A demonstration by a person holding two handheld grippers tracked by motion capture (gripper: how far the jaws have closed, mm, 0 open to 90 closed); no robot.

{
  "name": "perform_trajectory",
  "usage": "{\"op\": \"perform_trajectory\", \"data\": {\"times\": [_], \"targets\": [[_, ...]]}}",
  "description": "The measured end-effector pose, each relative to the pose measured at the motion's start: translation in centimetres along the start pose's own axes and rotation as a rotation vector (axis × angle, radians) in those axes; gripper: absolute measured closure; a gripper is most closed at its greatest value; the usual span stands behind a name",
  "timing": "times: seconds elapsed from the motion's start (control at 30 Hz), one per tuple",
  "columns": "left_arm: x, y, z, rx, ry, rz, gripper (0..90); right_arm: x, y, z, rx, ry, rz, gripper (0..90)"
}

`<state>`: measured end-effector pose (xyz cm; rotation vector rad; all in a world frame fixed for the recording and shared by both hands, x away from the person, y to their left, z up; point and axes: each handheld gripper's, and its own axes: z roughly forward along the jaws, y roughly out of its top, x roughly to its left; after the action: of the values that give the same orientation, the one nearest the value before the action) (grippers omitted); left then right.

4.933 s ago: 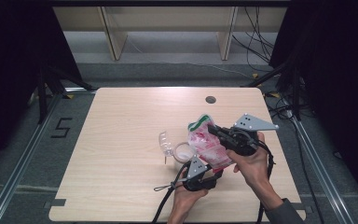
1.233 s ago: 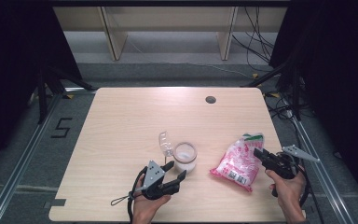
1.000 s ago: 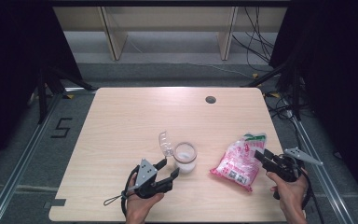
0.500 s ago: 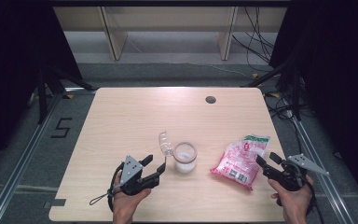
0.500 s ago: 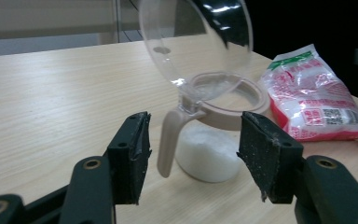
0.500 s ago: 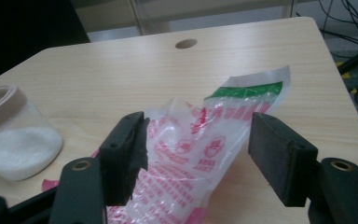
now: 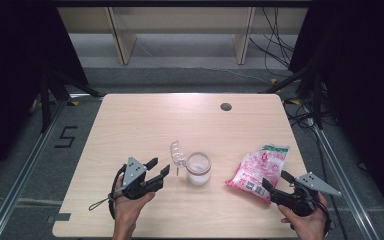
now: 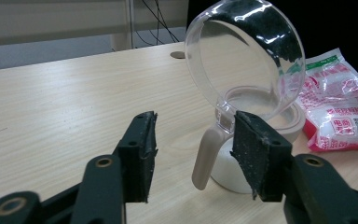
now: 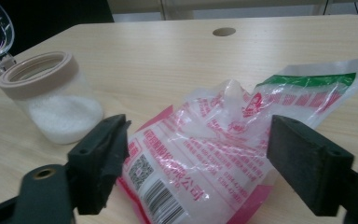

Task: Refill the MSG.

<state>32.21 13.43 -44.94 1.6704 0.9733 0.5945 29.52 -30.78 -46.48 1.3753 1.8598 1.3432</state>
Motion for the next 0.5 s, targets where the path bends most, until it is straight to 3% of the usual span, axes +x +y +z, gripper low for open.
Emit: {"op": "perform_trajectory", "data": {"times": [0.2, 0.27, 0.43, 0.5], "targets": [[0.2, 0.5, 0.3, 0.011, -0.023, 0.031, 68.3, 1.1, -0.3, -0.5, -0.018, 0.031, -0.006, 15.5], [0.2, 0.8, 0.3, 0.011, -0.035, 0.049, 72.4, 1.2, -0.4, -0.5, -0.028, 0.037, -0.039, 15.5], [0.4, 1.3, 0.6, 0.02, -0.055, 0.037, 80.9, 2.1, -0.6, -0.7, 0.004, 0.062, -0.019, 15.5], [0.5, 1.4, 0.7, 0.018, -0.065, 0.024, 82.8, 2.2, -0.8, -0.6, -0.017, 0.046, -0.035, 15.5]]}}
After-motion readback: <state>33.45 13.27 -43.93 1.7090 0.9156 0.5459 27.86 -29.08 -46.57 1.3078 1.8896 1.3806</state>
